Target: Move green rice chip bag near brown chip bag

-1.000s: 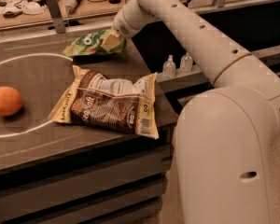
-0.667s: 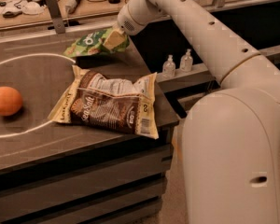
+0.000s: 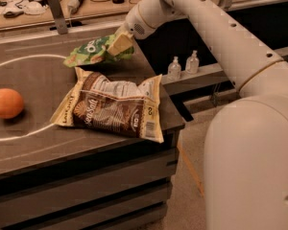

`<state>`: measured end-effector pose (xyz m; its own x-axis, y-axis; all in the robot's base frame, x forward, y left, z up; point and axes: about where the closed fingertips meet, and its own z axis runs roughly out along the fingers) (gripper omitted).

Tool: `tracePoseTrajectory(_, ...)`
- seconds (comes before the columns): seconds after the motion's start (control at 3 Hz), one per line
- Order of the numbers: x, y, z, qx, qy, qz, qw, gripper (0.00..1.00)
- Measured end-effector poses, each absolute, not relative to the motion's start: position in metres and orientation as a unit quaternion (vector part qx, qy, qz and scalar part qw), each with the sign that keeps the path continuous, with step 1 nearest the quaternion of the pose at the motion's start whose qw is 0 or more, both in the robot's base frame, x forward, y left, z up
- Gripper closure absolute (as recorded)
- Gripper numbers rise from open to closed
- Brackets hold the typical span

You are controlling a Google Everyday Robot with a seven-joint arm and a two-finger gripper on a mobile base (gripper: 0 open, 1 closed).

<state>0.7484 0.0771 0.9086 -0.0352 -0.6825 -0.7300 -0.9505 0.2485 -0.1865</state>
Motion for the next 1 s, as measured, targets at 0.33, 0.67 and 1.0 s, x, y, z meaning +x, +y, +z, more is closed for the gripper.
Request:
tracePoseTrajectory(0.33,0.73,0.077,0.908,-0.603,0.677,0.197,0.373,0.6)
tracePoseTrajectory(0.67,0.708,0.073,0.908,-0.619,0.664,0.204,0.365,0.28)
tracePoseTrajectory(1.0,0.695,0.068,0.91,-0.629,0.665,0.196,0.351,0.06)
